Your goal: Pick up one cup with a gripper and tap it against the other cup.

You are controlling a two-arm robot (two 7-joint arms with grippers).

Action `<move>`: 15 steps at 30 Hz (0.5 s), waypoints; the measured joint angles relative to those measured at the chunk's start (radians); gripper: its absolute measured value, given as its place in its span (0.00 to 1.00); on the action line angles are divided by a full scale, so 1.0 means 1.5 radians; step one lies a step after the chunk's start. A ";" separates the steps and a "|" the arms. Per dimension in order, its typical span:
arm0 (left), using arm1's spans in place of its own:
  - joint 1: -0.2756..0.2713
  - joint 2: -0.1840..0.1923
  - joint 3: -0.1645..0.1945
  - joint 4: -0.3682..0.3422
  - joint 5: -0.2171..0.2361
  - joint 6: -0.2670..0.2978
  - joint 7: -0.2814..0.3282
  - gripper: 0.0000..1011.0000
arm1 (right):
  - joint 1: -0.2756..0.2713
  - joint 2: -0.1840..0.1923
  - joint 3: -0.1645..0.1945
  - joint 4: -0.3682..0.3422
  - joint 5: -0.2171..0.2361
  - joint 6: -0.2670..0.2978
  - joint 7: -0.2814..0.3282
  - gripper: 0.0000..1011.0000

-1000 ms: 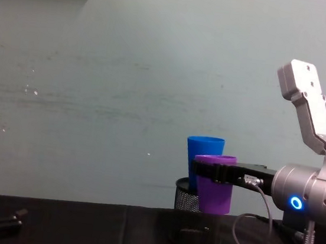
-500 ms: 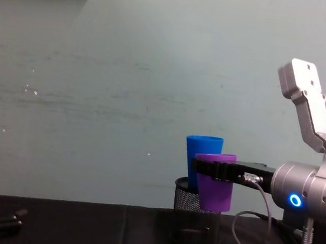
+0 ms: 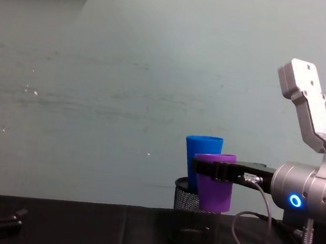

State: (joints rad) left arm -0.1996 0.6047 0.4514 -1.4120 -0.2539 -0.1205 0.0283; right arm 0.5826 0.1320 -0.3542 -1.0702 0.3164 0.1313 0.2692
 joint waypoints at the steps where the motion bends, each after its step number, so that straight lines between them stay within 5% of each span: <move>1: 0.000 0.000 0.000 0.000 0.000 0.000 0.000 0.99 | 0.000 0.000 0.000 0.000 0.000 0.000 0.000 0.72; 15: 0.000 0.000 0.000 0.000 0.000 0.000 0.000 0.99 | 0.000 0.001 0.000 -0.001 0.001 0.000 0.000 0.72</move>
State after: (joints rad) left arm -0.1995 0.6047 0.4514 -1.4120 -0.2539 -0.1206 0.0283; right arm 0.5821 0.1330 -0.3548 -1.0712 0.3176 0.1313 0.2694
